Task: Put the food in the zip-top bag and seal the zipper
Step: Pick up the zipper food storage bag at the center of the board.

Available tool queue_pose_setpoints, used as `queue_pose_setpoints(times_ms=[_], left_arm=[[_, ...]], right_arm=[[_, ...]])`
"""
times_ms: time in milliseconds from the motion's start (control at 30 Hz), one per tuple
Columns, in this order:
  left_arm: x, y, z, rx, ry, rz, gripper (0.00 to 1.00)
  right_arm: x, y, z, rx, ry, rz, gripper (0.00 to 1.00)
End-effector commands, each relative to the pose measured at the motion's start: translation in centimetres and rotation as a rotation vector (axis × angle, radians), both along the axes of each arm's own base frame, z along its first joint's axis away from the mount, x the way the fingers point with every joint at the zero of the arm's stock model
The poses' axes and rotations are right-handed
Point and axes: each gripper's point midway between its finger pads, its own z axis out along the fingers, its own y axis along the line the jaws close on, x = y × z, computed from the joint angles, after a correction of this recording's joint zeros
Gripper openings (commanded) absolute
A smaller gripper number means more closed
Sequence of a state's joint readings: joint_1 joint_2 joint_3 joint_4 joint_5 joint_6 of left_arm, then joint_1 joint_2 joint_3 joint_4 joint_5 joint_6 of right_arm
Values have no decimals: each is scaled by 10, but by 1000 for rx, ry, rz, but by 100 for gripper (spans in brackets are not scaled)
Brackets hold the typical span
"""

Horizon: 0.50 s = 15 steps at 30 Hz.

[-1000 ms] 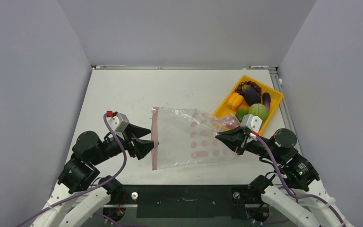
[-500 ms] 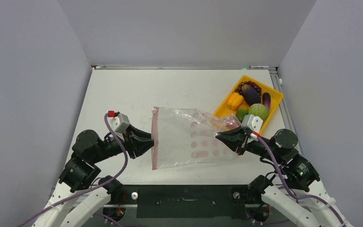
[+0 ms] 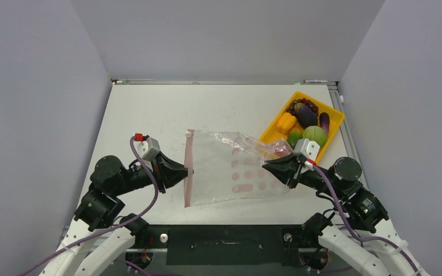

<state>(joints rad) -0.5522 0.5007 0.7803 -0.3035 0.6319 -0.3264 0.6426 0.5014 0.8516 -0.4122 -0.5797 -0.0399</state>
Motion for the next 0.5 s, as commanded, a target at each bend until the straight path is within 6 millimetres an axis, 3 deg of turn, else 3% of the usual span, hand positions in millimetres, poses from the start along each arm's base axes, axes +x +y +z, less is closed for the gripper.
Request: queue_pose_setpoints(times_ms=[0,100,267,467], left_arm=[[-2,0,14,-36,-55,-12,0],[2,2,14,-38,-57,17,0],[12,11,15,-33,-67,101,0],[20,24,19,-46,-97,204,0]], right_arm=[[5,-2,9,37,-27,-32,5],[8,-1,5,34,-7,-46,9],[21,-4,3,30,12,-112,35],[33,-12,8,35,1,-193,53]])
